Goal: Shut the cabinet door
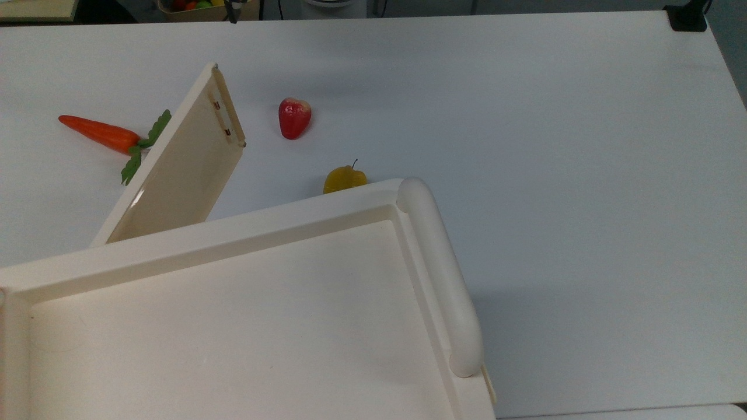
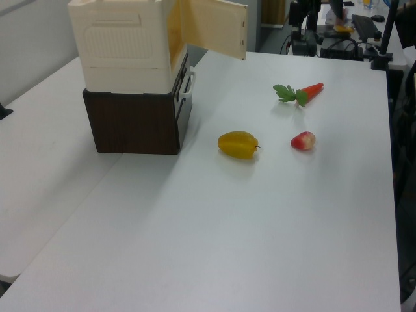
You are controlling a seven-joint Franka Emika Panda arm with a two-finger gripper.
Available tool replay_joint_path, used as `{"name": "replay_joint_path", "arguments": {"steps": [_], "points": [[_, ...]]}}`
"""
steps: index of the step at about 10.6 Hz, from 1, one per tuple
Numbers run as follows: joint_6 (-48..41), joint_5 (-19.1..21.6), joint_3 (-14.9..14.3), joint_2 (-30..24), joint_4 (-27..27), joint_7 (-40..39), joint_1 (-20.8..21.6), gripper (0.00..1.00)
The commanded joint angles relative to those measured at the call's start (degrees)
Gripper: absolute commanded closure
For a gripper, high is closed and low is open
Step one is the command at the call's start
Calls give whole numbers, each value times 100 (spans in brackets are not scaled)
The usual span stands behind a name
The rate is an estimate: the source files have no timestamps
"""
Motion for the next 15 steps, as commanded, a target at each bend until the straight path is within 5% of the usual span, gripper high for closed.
{"name": "replay_joint_path", "arguments": {"steps": [1,5,12,13,15], "points": [[221,66,-23,-47,-23,36,-123,0],[118,664,-23,-99,-41,-526,-221,0],[135,762,29,-3,-41,-956,-177,0],[170,710,29,-3,-23,-1106,-186,10],[205,700,29,-3,-23,-1571,-195,76]]}}
